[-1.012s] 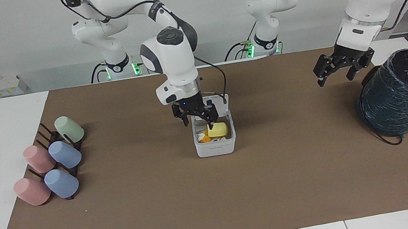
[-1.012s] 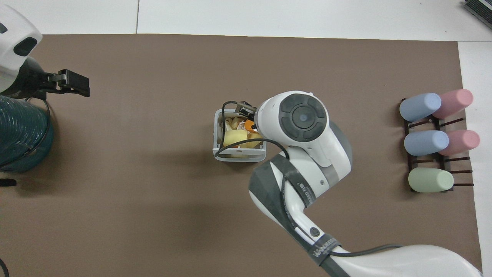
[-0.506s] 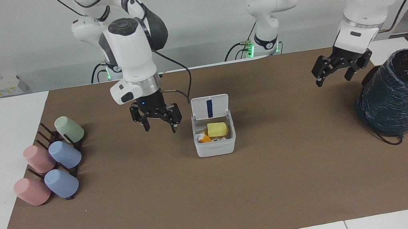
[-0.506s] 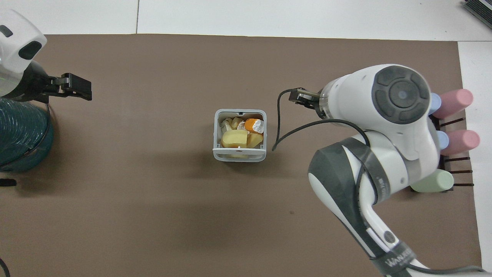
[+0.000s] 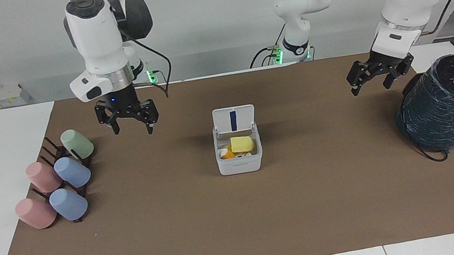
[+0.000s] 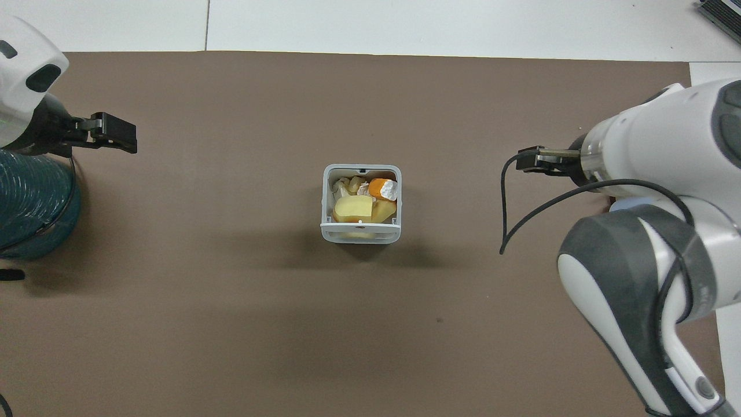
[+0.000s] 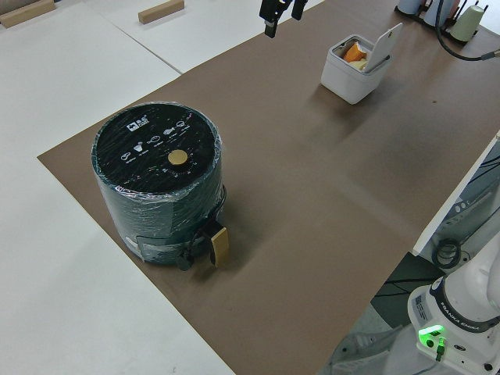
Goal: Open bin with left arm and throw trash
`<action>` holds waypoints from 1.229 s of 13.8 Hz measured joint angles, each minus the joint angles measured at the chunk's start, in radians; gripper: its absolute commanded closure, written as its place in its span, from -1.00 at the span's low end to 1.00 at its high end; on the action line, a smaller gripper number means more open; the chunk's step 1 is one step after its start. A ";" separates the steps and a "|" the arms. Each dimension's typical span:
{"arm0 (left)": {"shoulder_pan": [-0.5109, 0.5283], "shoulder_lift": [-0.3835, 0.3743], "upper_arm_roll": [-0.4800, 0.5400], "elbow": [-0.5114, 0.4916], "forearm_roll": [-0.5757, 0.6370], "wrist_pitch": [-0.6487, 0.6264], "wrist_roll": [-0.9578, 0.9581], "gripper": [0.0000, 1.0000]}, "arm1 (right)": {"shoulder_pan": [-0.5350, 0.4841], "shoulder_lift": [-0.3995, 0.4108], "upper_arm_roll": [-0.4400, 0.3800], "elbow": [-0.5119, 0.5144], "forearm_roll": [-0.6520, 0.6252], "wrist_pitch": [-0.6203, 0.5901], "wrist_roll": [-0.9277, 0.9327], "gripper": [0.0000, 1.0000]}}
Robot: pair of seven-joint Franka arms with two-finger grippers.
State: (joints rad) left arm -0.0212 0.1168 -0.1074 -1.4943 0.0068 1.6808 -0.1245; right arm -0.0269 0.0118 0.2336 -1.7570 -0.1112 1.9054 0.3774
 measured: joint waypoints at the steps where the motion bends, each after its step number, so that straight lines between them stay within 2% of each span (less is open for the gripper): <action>1: 0.000 0.000 0.000 -0.001 0.000 0.000 0.000 -1.00 | -0.027 -0.005 -0.001 0.000 0.016 -0.009 -0.041 -1.00; 6: 0.000 -0.001 0.000 -0.002 0.000 0.000 0.000 -1.00 | -0.084 -0.008 -0.004 0.000 0.048 -0.019 -0.095 -1.00; 7: 0.000 -0.001 0.000 -0.002 0.000 0.000 0.000 -1.00 | -0.078 -0.011 -0.014 0.000 0.048 -0.028 -0.095 -1.00; 11: 0.000 -0.001 0.000 -0.002 0.000 0.000 0.000 -1.00 | 0.046 -0.047 -0.164 0.001 0.049 -0.139 -0.095 -1.00; 17: 0.000 -0.001 0.000 -0.002 0.000 0.000 0.000 -1.00 | 0.037 -0.054 -0.167 -0.003 0.050 -0.168 -0.098 -1.00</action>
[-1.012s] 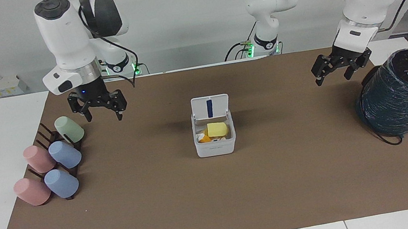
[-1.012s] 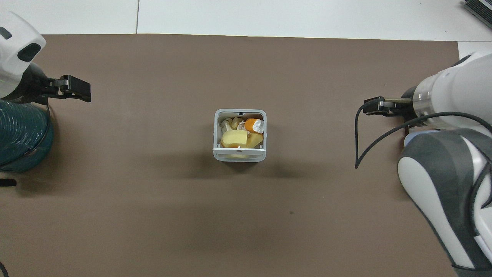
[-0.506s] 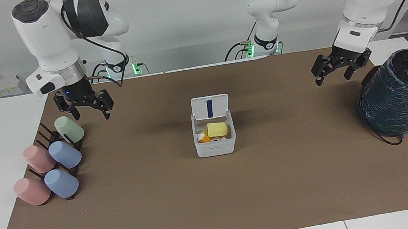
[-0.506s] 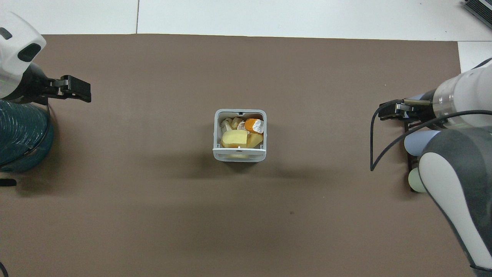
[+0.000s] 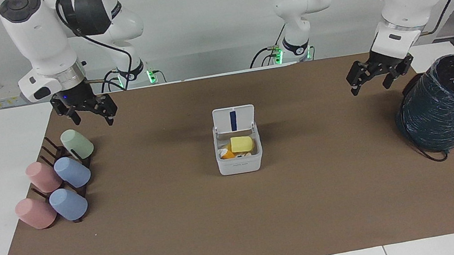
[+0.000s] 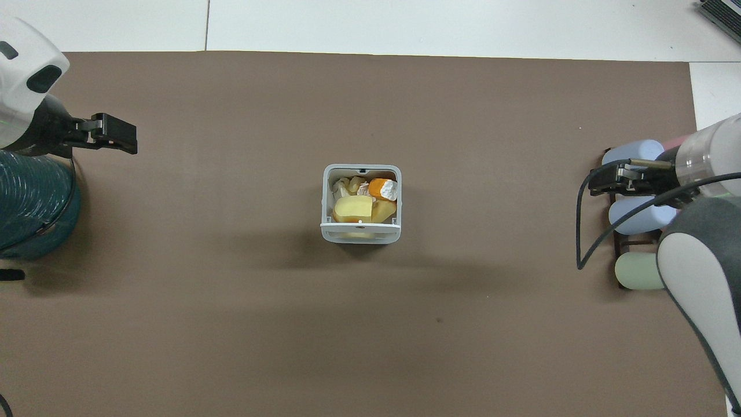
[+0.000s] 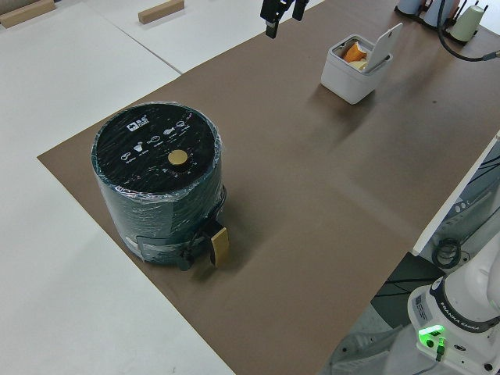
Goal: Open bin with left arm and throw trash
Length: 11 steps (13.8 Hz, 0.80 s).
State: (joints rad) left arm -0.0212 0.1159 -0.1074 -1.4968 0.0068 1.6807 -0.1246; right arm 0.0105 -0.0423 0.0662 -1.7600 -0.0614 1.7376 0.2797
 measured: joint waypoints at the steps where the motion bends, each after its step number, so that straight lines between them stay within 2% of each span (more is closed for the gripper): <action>1: 0.000 0.000 0.000 0.000 0.000 0.000 0.000 -1.00 | 0.000 0.000 0.003 -0.001 0.000 0.000 0.000 -1.00; 7: 0.000 0.000 0.000 0.000 0.000 0.000 0.000 -1.00 | 0.000 0.000 0.004 -0.002 0.002 -0.015 -0.039 -1.00; 11: 0.000 0.000 0.000 0.000 0.000 0.000 0.000 -1.00 | -0.004 0.000 0.002 -0.003 0.059 -0.030 -0.088 -1.00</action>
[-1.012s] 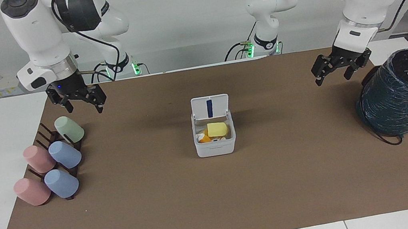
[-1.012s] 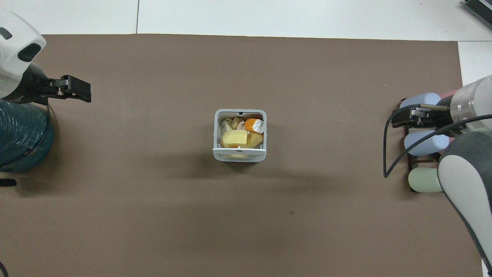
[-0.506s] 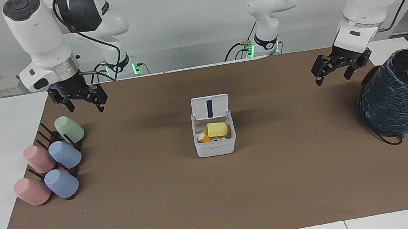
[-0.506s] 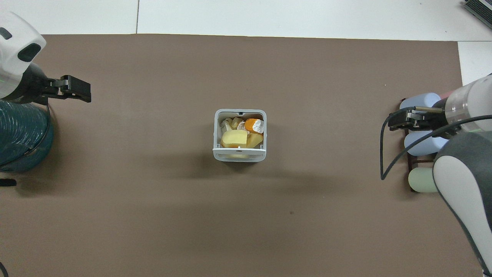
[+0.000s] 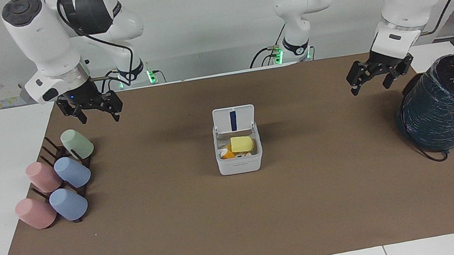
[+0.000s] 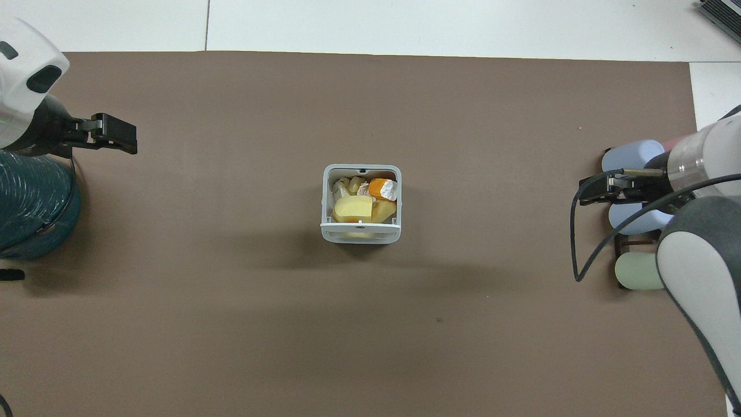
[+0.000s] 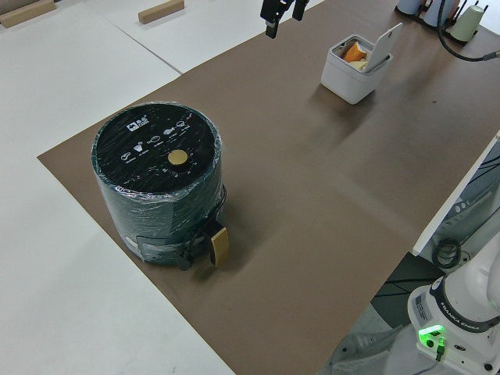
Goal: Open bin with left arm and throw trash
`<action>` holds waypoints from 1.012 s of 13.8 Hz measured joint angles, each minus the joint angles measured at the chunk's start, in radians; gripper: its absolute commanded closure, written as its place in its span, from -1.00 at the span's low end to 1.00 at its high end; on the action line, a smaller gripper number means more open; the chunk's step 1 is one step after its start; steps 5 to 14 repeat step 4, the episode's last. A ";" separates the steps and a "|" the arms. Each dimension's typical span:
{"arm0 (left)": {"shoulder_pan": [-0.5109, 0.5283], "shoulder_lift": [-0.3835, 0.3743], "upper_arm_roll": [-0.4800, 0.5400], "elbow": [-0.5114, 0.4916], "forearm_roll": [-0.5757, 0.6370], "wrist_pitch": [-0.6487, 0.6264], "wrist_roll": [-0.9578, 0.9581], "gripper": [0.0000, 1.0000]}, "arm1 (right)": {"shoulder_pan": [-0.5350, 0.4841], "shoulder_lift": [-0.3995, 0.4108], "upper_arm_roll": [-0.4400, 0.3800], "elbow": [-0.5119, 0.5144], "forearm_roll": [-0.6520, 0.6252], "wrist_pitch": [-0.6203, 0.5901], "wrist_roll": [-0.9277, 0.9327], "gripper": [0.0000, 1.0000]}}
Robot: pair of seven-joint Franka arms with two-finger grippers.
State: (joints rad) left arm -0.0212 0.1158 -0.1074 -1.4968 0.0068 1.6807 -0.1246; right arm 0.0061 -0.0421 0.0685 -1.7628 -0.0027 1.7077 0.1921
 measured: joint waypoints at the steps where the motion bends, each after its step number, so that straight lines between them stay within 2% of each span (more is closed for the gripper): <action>1: 0.000 0.000 0.000 0.000 0.000 0.000 0.000 -1.00 | -0.001 0.000 -0.001 -0.001 0.000 0.000 0.000 -1.00; 14: 0.000 0.000 0.000 0.000 0.000 0.000 0.000 -1.00 | -0.003 0.000 -0.002 -0.001 0.001 0.000 0.000 -1.00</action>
